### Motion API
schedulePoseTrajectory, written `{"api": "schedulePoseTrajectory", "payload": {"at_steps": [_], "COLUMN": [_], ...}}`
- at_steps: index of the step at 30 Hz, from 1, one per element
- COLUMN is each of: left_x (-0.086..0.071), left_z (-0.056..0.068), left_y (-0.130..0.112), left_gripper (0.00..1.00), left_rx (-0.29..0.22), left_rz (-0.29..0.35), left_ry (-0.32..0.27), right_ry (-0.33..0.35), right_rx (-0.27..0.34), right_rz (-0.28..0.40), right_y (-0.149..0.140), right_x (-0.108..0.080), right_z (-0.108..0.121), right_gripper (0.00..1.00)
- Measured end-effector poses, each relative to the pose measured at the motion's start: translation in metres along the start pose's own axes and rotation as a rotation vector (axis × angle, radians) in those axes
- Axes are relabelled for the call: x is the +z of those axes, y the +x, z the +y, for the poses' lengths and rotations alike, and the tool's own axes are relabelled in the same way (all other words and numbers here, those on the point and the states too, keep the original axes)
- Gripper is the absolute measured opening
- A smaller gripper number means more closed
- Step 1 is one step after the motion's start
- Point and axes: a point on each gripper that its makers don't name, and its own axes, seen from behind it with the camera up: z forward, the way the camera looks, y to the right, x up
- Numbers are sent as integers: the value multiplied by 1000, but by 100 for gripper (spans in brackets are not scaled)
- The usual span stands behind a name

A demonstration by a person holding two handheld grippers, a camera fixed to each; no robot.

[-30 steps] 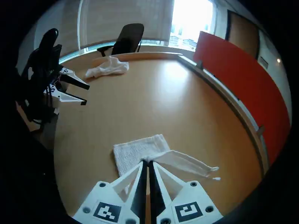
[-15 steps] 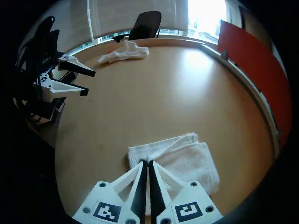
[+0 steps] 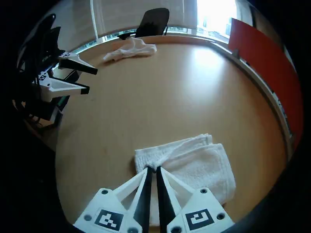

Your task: Fold towel

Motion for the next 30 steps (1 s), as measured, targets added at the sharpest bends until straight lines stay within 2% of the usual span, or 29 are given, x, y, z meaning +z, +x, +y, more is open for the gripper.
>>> {"api": "schedulePoseTrajectory", "payload": {"at_steps": [3,7,9,20,30], "left_x": [-1,-4,-4,-6,-6], "left_z": [1,3,3,2,2], "left_y": [2,6,7,10,12], "left_gripper": [94,94,94,94,94], "left_rx": [9,16,18,23,36], "left_rz": [6,17,21,32,40], "left_ry": [2,-1,0,2,6], "right_ry": [-2,-20,-34,-74,-118], "right_rx": [-2,-2,3,46,81], "right_rz": [-2,4,7,19,8], "right_y": [-1,-2,-3,-12,-32], "right_x": [0,-1,-3,-13,-28], "right_z": [-1,1,2,5,7], "right_gripper": [27,63,70,71,71]}}
